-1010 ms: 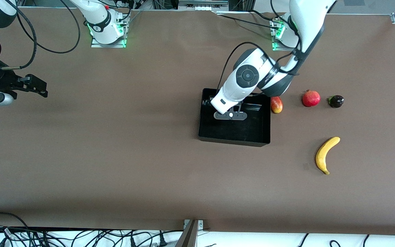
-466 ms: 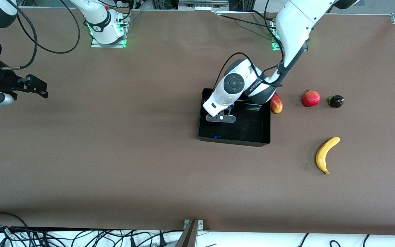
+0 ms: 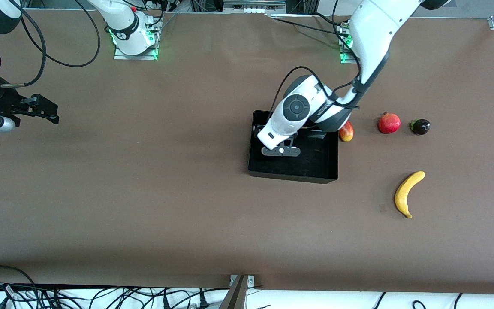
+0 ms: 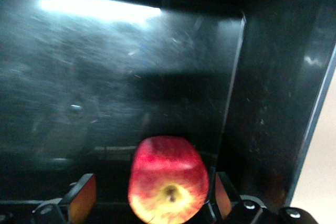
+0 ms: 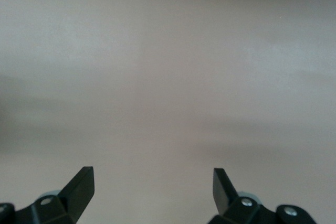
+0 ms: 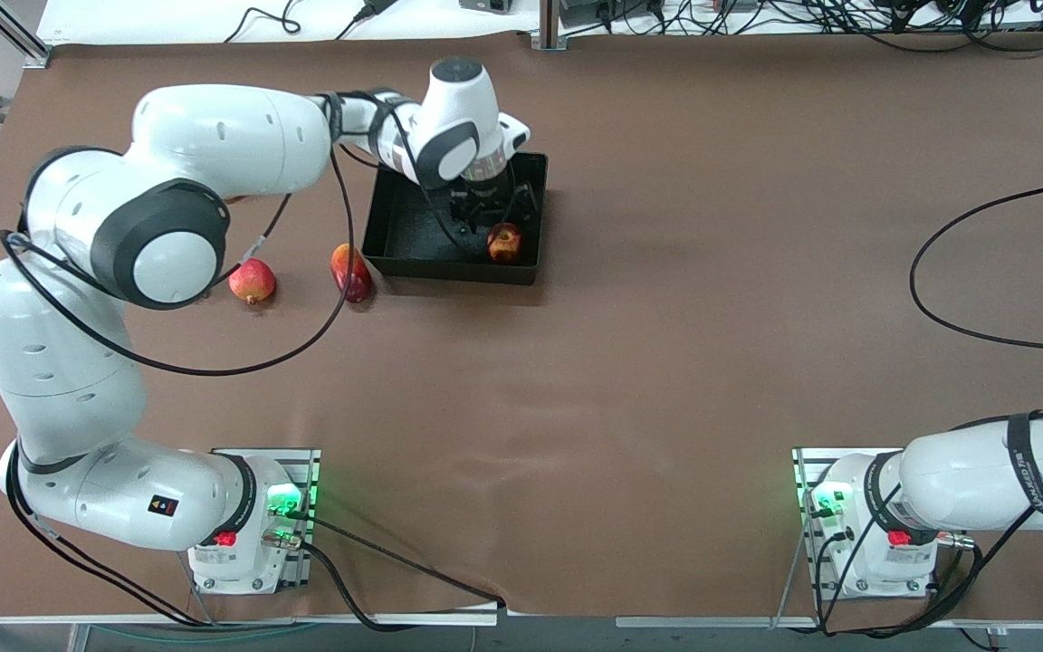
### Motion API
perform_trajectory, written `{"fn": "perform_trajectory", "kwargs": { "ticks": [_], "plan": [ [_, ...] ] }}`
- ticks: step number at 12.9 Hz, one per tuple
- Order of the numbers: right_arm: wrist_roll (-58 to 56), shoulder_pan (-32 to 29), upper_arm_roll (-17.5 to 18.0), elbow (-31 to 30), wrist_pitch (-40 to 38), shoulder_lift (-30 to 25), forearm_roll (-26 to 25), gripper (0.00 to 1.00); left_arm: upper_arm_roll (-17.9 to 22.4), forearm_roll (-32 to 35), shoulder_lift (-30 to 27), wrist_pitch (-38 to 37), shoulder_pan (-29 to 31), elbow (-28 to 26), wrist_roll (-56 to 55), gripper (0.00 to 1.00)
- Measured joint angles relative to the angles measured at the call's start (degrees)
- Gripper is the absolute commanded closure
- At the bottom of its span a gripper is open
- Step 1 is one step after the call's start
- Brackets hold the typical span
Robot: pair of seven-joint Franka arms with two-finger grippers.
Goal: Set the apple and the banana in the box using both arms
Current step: 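Lower the apple into the box and open the left gripper, then move the left gripper over to the yellow banana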
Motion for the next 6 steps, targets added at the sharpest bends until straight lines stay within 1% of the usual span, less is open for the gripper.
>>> {"fn": "perform_trajectory", "kwargs": {
  "ticks": [2, 4, 5, 6],
  "plan": [
    [0.00, 0.02, 0.00, 0.12, 0.06, -0.04, 0.00, 0.00, 0.27, 0.06, -3.95, -10.61, 4.64, 4.04, 0.01, 0.00],
    [0.00, 0.05, 0.02, 0.25, 0.07, -0.11, 0.00, 0.00, 0.49, 0.22, -6.32, -20.92, 10.41, 9.62, 1.59, 0.00],
    [0.00, 0.06, 0.02, 0.26, 0.07, -0.13, 0.00, 0.00, 0.57, 0.76, -6.62, -24.07, 13.17, 11.82, 5.10, 0.00],
    [0.00, 0.06, 0.02, 0.27, 0.08, -0.13, 0.00, 0.00, 0.67, 2.41, -6.61, -25.41, 15.79, 12.84, 10.03, 0.00]
  ]
}}
